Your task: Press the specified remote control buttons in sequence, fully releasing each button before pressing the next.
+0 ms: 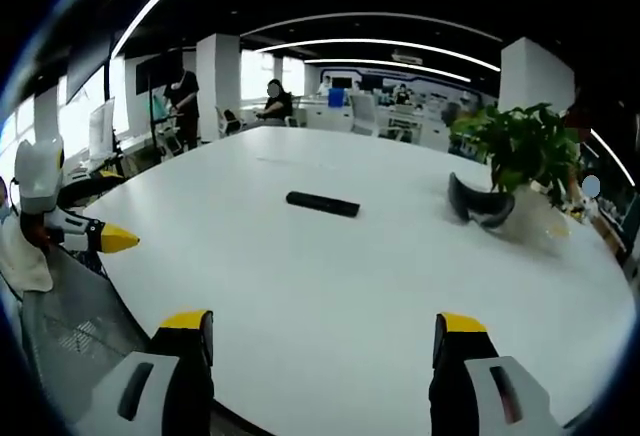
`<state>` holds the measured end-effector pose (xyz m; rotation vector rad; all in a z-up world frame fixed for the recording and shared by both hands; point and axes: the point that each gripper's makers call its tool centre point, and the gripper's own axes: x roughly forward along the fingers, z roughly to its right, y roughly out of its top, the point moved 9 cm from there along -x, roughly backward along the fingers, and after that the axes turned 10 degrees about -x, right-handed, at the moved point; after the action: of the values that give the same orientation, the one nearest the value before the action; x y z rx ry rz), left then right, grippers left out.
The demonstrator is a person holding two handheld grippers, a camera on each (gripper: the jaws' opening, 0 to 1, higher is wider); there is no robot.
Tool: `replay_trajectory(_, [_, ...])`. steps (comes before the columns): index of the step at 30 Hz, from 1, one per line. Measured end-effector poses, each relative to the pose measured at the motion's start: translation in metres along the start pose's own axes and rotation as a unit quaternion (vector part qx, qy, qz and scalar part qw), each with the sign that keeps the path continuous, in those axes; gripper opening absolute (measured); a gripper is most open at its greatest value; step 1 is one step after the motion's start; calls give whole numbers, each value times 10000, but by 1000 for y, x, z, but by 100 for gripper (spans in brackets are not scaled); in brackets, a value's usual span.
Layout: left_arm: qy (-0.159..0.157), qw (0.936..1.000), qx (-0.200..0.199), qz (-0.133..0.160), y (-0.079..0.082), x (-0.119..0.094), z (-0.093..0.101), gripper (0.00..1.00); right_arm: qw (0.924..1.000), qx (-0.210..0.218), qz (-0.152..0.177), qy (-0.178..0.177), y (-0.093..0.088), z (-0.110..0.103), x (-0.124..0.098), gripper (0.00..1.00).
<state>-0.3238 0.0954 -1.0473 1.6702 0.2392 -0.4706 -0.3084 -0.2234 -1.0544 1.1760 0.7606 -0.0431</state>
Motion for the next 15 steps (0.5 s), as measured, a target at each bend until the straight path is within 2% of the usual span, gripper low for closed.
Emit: replay_trajectory(15, [21,10000,6,-26,0,0,-1,98,10000,-10,-11,18,0,-1,0,90])
